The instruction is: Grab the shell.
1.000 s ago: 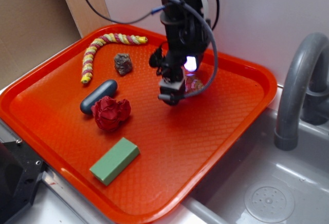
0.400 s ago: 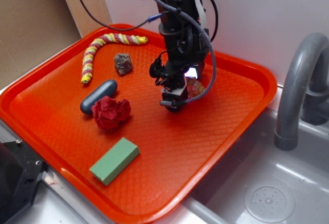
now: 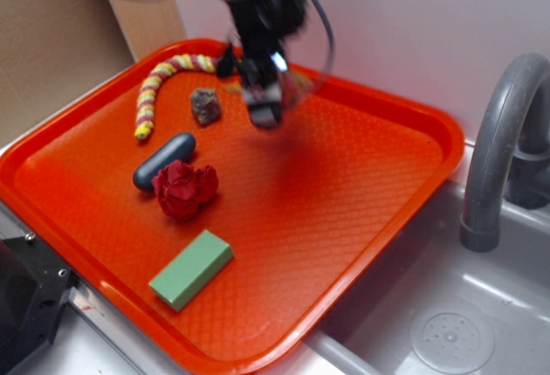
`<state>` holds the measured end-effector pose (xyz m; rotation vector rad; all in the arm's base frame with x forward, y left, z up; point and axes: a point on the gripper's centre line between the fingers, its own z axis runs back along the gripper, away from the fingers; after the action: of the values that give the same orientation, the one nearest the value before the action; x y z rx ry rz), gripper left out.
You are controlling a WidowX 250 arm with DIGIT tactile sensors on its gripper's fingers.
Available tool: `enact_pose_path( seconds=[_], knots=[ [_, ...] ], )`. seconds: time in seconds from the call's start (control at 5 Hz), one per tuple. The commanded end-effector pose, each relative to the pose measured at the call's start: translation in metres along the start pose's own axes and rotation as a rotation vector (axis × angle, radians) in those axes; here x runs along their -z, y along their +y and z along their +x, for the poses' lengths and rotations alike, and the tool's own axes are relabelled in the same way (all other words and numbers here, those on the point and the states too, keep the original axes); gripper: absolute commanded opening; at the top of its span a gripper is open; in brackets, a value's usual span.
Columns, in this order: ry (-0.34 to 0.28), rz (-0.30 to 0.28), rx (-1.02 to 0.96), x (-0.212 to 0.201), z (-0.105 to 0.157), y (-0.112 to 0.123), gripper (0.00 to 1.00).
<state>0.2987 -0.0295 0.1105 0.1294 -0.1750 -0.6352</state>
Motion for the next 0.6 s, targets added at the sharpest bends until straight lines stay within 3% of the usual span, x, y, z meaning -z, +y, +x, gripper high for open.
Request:
enact_pose_path(
  seconds=[0.0, 0.4],
  knots=[
    [0.041, 0.100, -0.497, -0.117, -0.022, 0.013, 0.00],
    [0.027, 0.015, -0.592, -0.182, -0.017, 0.003, 0.00]
  ],
)
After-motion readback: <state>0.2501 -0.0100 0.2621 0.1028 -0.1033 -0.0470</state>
